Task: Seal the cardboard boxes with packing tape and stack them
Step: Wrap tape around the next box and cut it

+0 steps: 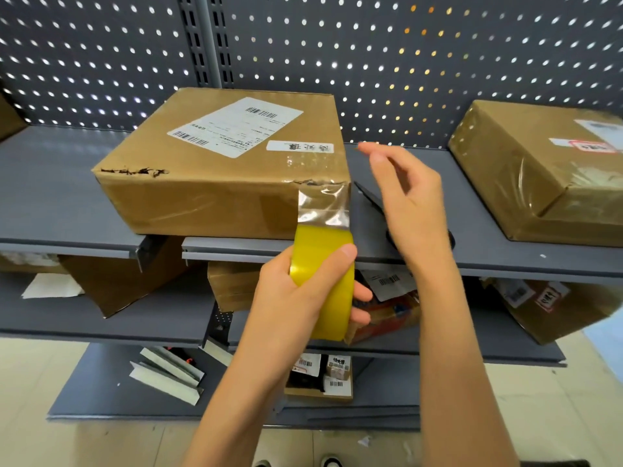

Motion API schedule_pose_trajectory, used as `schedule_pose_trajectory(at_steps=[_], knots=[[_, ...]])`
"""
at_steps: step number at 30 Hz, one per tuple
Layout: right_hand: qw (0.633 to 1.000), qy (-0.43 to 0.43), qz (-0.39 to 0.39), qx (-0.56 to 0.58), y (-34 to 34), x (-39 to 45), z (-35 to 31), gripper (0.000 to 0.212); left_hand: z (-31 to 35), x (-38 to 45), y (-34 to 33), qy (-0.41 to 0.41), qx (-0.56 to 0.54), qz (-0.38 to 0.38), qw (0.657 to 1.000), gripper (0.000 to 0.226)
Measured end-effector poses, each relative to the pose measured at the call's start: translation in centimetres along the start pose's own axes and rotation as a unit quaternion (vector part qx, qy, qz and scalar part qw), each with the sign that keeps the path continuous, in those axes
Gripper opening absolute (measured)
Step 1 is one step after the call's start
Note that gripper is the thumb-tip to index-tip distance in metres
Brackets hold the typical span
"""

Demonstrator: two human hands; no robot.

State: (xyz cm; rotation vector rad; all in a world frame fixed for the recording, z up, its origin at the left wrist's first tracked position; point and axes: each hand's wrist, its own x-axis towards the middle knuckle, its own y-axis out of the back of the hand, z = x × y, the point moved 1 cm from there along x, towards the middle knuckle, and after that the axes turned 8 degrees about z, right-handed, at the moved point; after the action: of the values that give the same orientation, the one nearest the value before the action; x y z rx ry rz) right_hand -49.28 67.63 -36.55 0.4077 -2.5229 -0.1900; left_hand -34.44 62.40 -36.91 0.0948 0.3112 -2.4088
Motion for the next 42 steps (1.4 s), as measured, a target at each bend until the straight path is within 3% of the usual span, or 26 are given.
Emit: schedule_pose_trajectory(at_steps=[2, 6, 14, 19, 24, 29, 34, 42], knots=[[0.992, -0.009, 0.045, -0.116, 1.7, -0.6, 1.1, 0.021, 0.0, 0.0, 0.0, -0.001, 0.001, -0.002, 1.0, 0.023], [0.921, -0.06, -0.001, -0.386, 3.5, -1.3, 3.0, 0.032, -0.1, 0.0, 0.0, -0.006, 0.01, 0.0, 1.0, 0.026], [0.899, -0.094, -0.031, -0.426, 4.0, -2.0, 3.5, 0.033, -0.3, 0.0, 0.0, -0.013, 0.02, 0.006, 1.0, 0.027], [0.919, -0.087, -0.049, -0.381, 4.5, -2.1, 3.6, 0.034, -0.4, 0.0, 0.0, -0.017, 0.02, 0.009, 1.0, 0.026], [0.981, -0.063, -0.06, -0.176, 5.9, -2.6, 2.1, 0.015, -0.6, 0.0, 0.0, -0.022, 0.021, 0.014, 0.999, 0.025], [0.985, -0.051, -0.104, -0.125, 7.3, -3.4, 1.9, 0.024, -0.7, -0.1, 0.1, -0.023, 0.015, 0.02, 0.999, 0.026], [0.986, -0.072, -0.119, -0.097, 8.0, -4.0, 1.1, 0.048, -0.7, -0.1, 0.0, -0.027, 0.016, 0.022, 0.999, 0.024], [0.978, -0.077, -0.167, -0.096, 9.4, -4.4, 0.0, 0.05, -0.8, -0.2, 0.1, -0.033, 0.026, 0.02, 0.999, 0.024]])
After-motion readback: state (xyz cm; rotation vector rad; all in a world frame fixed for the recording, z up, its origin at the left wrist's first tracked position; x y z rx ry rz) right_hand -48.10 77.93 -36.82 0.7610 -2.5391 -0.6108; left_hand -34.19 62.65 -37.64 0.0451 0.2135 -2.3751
